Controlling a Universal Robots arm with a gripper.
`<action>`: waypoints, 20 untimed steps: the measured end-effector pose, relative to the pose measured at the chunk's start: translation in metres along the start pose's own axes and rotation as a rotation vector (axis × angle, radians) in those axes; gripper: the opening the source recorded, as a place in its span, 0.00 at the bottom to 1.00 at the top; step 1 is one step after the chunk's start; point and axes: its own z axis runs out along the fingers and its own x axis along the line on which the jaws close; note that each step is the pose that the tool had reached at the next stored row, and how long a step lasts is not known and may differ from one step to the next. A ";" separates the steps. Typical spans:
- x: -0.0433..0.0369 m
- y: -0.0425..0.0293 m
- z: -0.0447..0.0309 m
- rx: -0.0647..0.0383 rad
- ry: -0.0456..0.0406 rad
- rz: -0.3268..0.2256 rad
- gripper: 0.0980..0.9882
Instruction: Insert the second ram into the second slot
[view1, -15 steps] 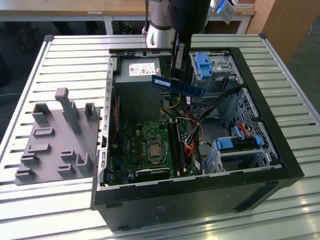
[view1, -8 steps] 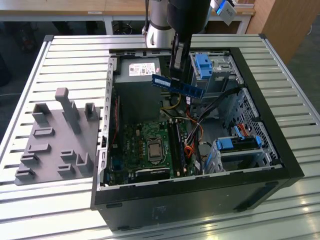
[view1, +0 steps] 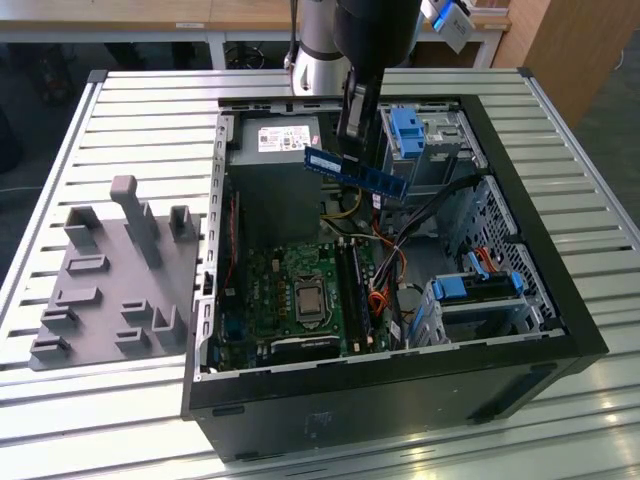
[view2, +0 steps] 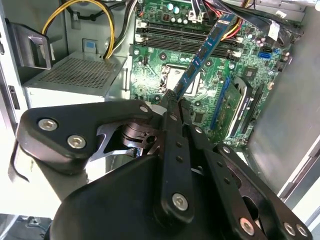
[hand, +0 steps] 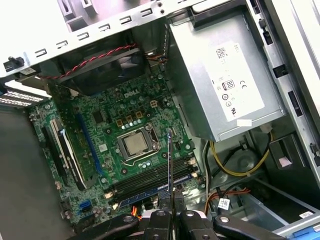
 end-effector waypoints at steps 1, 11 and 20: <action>0.0000 0.0000 0.0000 0.000 -0.0002 0.007 0.04; 0.0000 0.0000 0.0001 0.001 -0.0025 0.075 0.04; 0.0000 0.0000 0.0002 0.002 -0.0045 0.130 0.04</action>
